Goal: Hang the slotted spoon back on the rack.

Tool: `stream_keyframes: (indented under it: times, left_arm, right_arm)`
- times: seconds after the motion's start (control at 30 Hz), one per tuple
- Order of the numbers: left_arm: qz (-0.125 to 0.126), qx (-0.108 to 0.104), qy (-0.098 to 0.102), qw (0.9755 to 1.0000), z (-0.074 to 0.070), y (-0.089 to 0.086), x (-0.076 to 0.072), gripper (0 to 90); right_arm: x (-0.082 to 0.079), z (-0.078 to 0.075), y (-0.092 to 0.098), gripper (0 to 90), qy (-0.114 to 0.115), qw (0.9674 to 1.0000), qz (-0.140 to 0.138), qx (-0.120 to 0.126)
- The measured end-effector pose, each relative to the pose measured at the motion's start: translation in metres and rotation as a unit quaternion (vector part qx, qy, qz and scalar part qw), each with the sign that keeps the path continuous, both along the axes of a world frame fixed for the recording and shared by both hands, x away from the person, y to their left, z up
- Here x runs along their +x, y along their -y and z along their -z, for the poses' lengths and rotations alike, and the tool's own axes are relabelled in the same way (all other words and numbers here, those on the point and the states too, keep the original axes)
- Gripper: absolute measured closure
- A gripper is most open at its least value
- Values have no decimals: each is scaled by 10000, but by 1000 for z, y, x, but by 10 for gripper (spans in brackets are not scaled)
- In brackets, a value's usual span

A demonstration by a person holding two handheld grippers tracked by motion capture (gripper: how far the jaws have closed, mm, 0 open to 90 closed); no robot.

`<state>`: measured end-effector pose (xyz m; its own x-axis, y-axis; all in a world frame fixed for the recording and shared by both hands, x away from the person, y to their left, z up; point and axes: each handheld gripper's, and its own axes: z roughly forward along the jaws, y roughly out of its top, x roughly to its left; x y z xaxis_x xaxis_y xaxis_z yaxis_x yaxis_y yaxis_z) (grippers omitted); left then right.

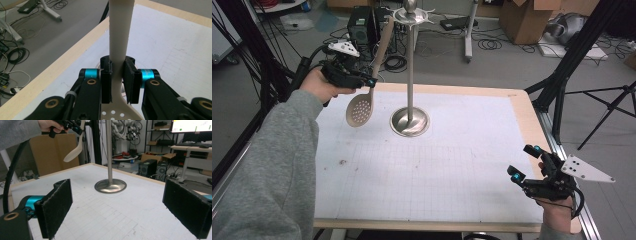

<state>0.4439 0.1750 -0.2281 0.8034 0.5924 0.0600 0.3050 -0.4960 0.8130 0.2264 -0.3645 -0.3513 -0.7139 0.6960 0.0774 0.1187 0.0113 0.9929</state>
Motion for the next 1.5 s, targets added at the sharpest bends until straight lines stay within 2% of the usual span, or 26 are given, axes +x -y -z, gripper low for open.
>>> stream_keyframes:
  times: [0.3,0.6,0.97,1.13,1.17,1.23,1.27,1.3,1.33,1.37,1.47,1.5]
  left_arm:
    - [-115,-42,52,9999,8,17,9,776]
    - [-201,-73,108,9997,12,26,14,774]
    - [-243,-245,74,9994,19,36,18,770]
    - [-237,-255,140,9993,20,37,19,767]
    - [-161,-171,255,9994,21,38,19,750]
    - [-111,-223,272,9993,21,38,18,722]
    - [-58,-238,298,9993,21,38,18,649]
    - [40,-244,415,9988,20,35,15,588]
    - [40,-244,415,9988,20,35,15,566]
    - [79,-418,450,9981,20,34,12,566]
    - [226,-668,544,9960,19,26,1,441]
    - [276,-780,588,9948,18,22,-5,359]
  right_arm:
    - [-1,0,2,85,0,10000,24,8]
    - [-1,1,3,85,-9,10000,30,16]
    - [-3,1,5,85,-16,10000,60,38]
    - [-3,0,4,85,-3,10000,40,-4]
    - [-3,0,4,85,-10,10000,41,-7]
    - [-3,0,4,85,1,10000,48,-5]
    - [-4,0,4,85,-12,10000,51,-9]
    - [-4,1,4,85,-7,10000,47,-8]
    - [-4,1,4,85,-7,10000,47,-8]
    - [-4,1,4,85,-11,10000,53,-25]
    - [-6,0,4,85,4,10000,75,-16]
    - [-8,-1,3,85,28,10000,78,-28]
